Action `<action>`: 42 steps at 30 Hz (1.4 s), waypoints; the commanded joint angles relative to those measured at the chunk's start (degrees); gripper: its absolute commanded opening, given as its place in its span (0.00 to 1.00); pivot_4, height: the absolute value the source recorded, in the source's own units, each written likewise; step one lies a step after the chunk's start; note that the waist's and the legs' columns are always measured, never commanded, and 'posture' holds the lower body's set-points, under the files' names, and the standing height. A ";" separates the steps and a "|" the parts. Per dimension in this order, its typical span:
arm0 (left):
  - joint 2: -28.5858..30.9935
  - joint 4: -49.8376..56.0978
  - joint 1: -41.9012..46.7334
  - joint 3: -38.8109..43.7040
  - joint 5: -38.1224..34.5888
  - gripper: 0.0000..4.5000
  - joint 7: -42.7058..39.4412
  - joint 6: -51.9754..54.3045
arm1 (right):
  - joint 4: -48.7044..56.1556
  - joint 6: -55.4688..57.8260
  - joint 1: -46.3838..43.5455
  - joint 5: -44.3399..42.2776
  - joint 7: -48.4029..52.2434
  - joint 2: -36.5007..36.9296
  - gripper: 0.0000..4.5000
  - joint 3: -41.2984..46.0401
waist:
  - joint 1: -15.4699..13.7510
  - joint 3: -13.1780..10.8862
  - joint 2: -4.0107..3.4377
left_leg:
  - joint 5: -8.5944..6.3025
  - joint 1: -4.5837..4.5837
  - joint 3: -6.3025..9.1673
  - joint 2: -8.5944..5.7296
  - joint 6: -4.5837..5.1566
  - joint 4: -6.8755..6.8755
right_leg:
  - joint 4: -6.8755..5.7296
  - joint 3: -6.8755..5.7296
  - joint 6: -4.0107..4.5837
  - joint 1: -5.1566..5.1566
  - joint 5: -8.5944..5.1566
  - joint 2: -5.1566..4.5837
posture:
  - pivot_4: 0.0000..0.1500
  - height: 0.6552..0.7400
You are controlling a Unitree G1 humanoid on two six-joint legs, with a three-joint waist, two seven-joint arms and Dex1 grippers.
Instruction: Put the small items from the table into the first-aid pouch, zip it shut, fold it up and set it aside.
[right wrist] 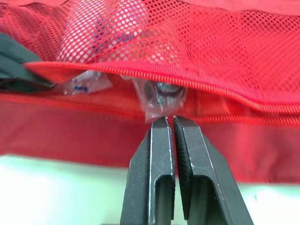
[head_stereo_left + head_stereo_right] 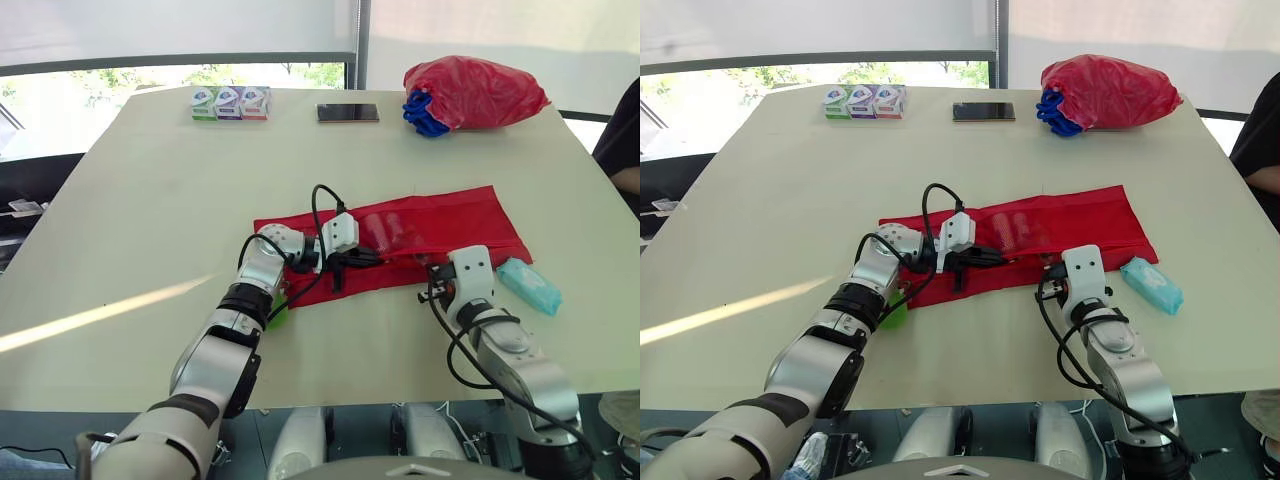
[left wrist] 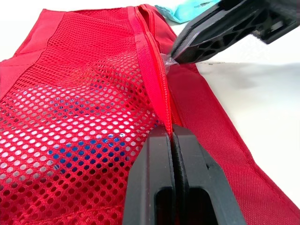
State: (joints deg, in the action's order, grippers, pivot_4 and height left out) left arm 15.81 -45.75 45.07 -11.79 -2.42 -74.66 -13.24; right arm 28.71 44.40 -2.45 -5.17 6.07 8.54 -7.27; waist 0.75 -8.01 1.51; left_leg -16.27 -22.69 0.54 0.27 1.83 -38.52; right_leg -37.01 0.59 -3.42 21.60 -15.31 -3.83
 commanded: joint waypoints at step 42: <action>11.73 -20.02 10.97 1.44 4.96 0.00 0.33 -10.37 | 20.89 -26.37 43.75 -36.12 35.77 16.43 0.72 41.52 | 0.10 0.03 0.13 | -0.02 0.11 -0.05 0.13 0.02 0.08 | 0.03 0.08 -0.01 -0.08 0.00 0.13 | 1.00 1.00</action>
State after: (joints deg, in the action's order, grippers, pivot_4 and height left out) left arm 26.19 -64.52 55.16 -11.30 2.08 -74.54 -22.59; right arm 47.40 20.01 40.47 -38.25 39.69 24.45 31.13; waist 0.85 -7.98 1.64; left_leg -16.29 -22.56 0.48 0.41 1.85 -38.45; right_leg -36.98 0.67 -3.42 21.51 -15.31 -3.69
